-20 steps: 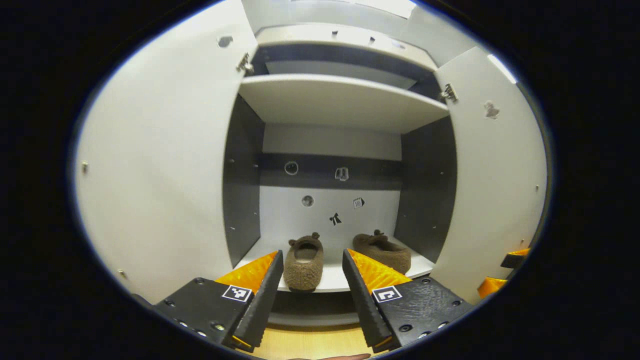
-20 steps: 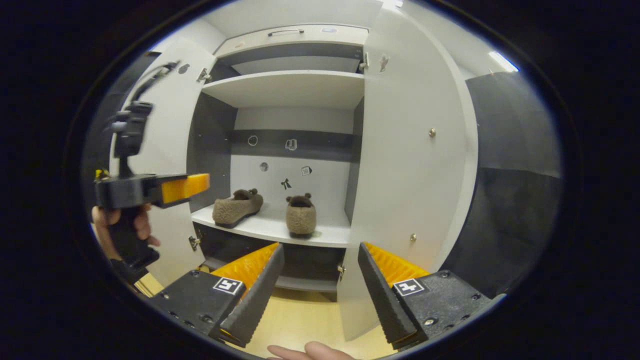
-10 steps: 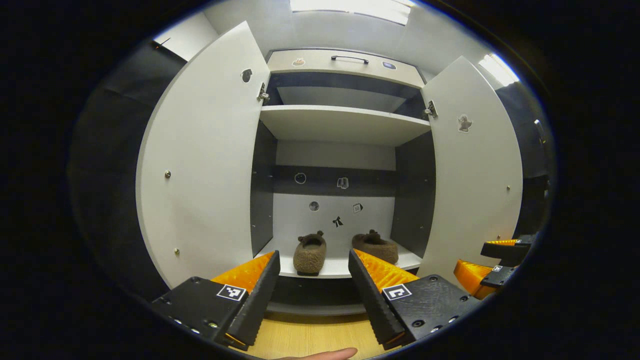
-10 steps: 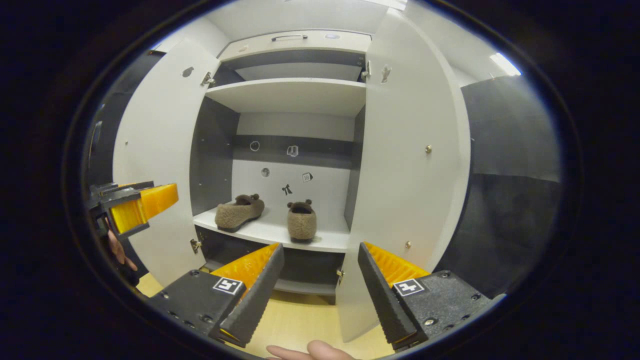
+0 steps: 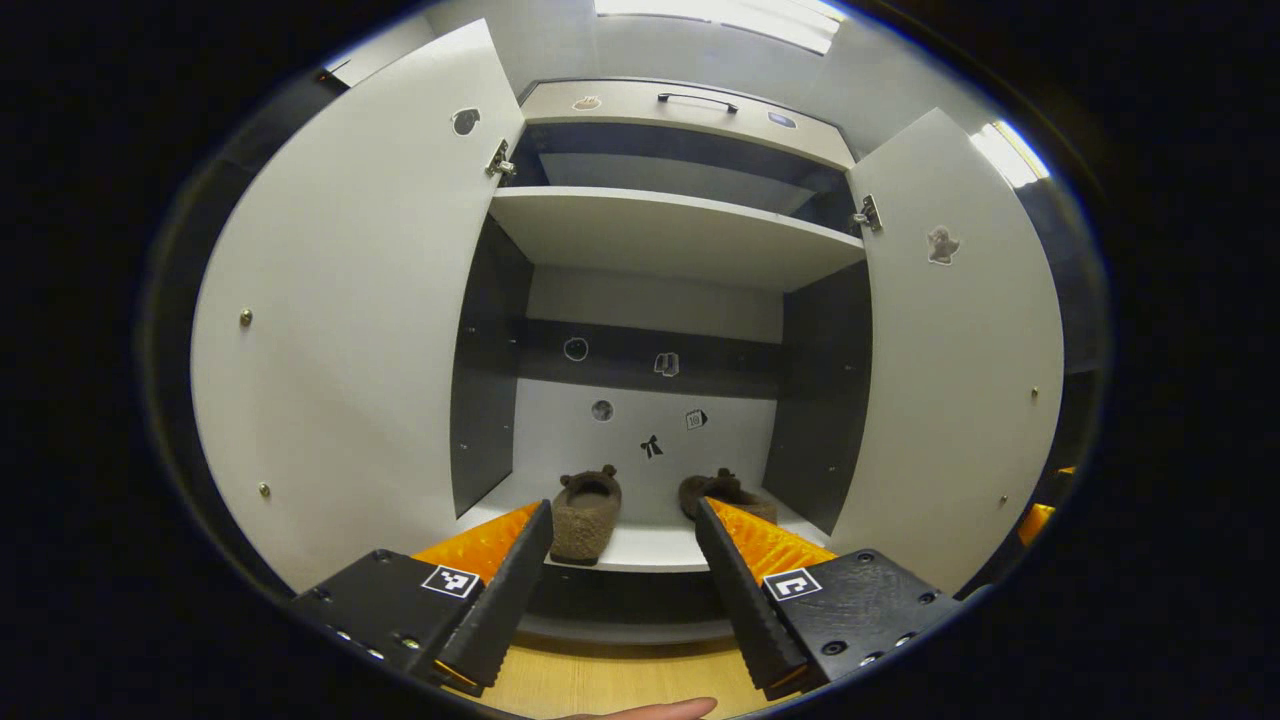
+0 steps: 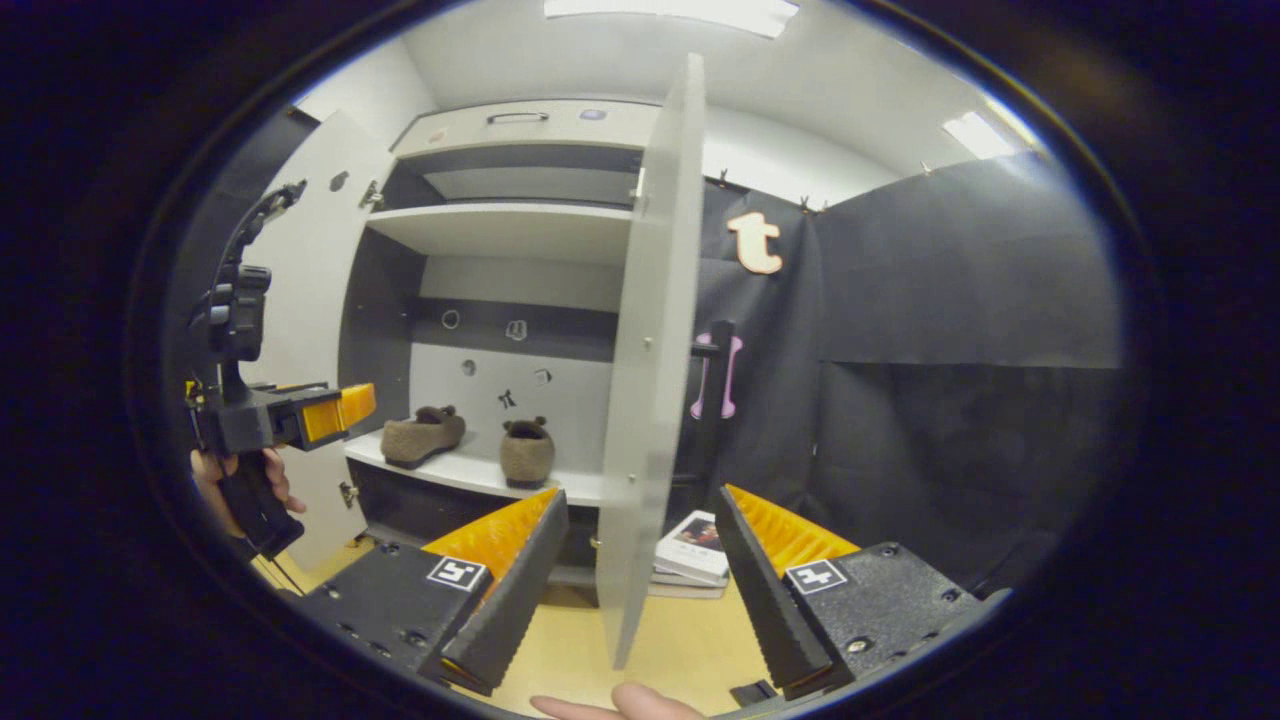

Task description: Grab one shoe with the right hand and put it into the shoe cabinet, grab the other shoe with the left hand and put it into the shoe cabinet; then close the right door with the right hand and the left door with the left hand.

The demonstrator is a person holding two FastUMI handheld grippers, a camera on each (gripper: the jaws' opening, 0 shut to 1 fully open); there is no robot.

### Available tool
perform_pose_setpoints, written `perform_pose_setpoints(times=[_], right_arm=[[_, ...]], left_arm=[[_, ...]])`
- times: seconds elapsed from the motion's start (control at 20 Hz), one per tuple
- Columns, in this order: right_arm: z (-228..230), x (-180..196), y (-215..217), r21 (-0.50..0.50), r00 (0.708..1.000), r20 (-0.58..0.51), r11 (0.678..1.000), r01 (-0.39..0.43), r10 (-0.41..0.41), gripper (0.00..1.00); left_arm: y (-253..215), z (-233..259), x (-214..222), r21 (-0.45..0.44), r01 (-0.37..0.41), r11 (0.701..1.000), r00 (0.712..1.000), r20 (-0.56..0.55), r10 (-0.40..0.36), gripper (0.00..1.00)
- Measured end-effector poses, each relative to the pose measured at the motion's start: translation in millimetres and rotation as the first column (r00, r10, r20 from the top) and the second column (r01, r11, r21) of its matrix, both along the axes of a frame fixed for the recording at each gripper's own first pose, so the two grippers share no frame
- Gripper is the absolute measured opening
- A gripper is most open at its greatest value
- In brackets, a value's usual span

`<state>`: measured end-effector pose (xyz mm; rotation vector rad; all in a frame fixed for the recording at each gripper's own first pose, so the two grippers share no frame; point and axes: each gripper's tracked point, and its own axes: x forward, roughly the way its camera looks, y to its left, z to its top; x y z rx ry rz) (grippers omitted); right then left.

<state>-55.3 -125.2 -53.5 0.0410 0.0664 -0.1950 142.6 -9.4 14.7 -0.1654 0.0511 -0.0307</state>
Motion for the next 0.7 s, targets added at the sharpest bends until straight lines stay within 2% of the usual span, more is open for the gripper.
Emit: perform_pose_setpoints(times=[0.15,0.25,0.4,0.65,0.7], right_arm=[[-13.1,-1.1,-69.5,0.022,0.99,-0.043,0.991,0.135,-0.134,0.94],[-18.1,10.7,-93.4,0.038,0.985,-0.078,0.987,0.157,-0.154,0.94],[-23.8,38.5,-101.8,0.057,0.986,-0.116,0.99,0.128,-0.12,0.95],[-20.6,61.2,-73.3,0.027,0.994,-0.099,0.998,0.05,-0.047,0.95],[-18.7,60.8,-73.4,0.008,0.994,-0.095,0.998,0.064,-0.063,0.89]], left_arm=[[-19.1,-3.5,5.3,-0.012,0.025,1.0,0.999,-0.022,-0.025,0.88],[-27.3,-3.2,4.2,-0.005,0.034,0.999,0.999,-0.022,-0.035,0.87],[-32.4,1.9,-3.5,0.017,0.047,0.999,0.999,0.002,-0.047,0.87],[-24.5,-1.0,-19.1,0.126,0.029,0.992,0.999,0.02,-0.032,0.87],[-22.8,-3.8,-21.2,0.14,0.029,0.99,0.999,0.014,-0.031,0.88]])
